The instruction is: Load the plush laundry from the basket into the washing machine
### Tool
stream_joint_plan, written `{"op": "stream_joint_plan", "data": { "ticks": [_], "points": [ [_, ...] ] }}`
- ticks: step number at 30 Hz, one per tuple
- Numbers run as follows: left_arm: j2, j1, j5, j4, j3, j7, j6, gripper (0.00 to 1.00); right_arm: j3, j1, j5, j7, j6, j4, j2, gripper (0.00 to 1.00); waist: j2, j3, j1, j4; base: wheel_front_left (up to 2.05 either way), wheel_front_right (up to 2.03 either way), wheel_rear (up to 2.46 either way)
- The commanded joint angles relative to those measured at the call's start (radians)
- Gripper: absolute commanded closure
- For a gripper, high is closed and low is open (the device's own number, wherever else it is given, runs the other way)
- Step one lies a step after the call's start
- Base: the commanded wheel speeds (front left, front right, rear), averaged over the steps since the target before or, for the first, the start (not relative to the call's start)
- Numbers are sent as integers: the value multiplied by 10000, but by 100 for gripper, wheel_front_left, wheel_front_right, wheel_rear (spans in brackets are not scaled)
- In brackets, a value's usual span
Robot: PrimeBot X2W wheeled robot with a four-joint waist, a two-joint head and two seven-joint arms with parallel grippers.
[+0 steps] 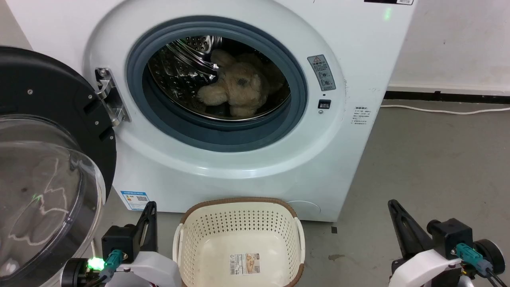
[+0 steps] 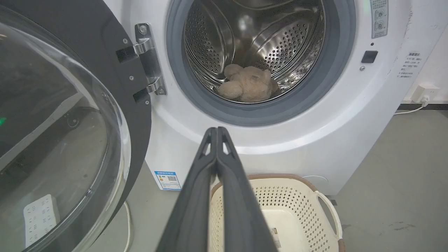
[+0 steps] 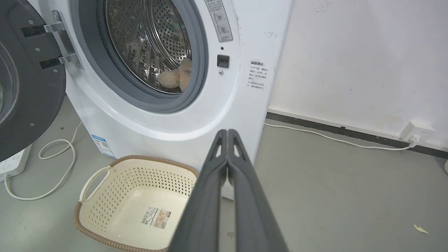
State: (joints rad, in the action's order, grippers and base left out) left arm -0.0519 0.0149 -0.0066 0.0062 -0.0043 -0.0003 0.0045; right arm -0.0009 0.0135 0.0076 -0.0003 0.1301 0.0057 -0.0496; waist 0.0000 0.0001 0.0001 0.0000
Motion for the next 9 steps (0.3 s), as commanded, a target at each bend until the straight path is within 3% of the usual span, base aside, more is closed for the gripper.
{"op": "stream_joint_plan", "data": {
  "ticks": [1,9],
  "points": [
    [16,-149,66,-62,43,3,-45,100,9,-135,-76,3,6,-57,-6,100,0,-1,-1,0,0,0,0],
    [16,-149,66,-62,43,3,-45,100,9,-135,-76,3,6,-57,-6,100,0,-1,-1,0,0,0,0]
  ]
}}
